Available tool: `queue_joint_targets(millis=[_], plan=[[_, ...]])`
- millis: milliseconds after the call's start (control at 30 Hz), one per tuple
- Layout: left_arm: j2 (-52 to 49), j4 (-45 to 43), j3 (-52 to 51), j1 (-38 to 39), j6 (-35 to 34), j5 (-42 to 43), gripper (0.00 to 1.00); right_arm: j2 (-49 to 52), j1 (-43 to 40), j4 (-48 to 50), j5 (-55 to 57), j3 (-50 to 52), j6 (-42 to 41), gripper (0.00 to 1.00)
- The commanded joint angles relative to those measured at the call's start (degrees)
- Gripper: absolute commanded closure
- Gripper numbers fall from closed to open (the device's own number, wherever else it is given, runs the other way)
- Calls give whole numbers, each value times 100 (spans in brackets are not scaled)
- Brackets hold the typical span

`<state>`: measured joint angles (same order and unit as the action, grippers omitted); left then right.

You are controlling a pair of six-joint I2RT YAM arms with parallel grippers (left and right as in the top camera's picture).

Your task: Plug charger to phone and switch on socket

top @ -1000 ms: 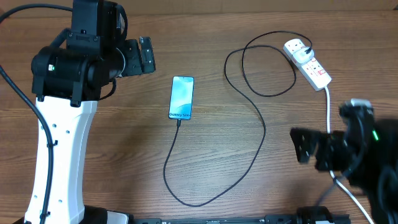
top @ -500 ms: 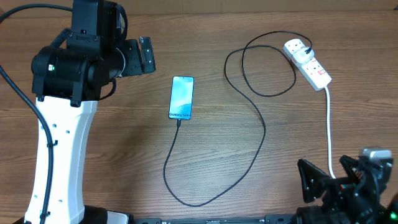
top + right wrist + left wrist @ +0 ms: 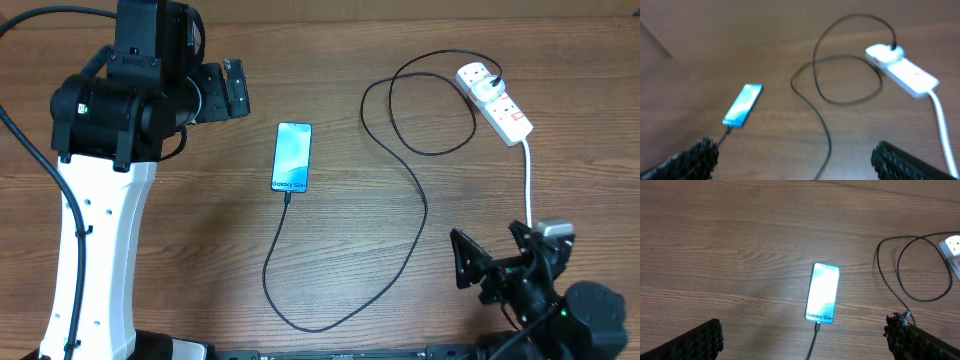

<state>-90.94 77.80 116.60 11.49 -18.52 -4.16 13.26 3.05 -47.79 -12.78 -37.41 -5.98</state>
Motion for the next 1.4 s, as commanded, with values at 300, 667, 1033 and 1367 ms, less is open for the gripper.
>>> queue_joint_targets(millis=[300, 667, 1033, 1367], plan=[[17, -13, -17, -22, -79, -72, 0, -1088, 26, 2297, -535, 1904, 26, 0], [17, -13, -17, -22, -79, -72, 0, -1311, 26, 3526, -533, 2723, 28, 0], [17, -13, -17, -22, -79, -74, 0, -1311, 26, 4690, -533, 3250, 28, 0], [17, -13, -17, -22, -79, -74, 0, -1311, 26, 5521, -529, 3558, 28, 0]])
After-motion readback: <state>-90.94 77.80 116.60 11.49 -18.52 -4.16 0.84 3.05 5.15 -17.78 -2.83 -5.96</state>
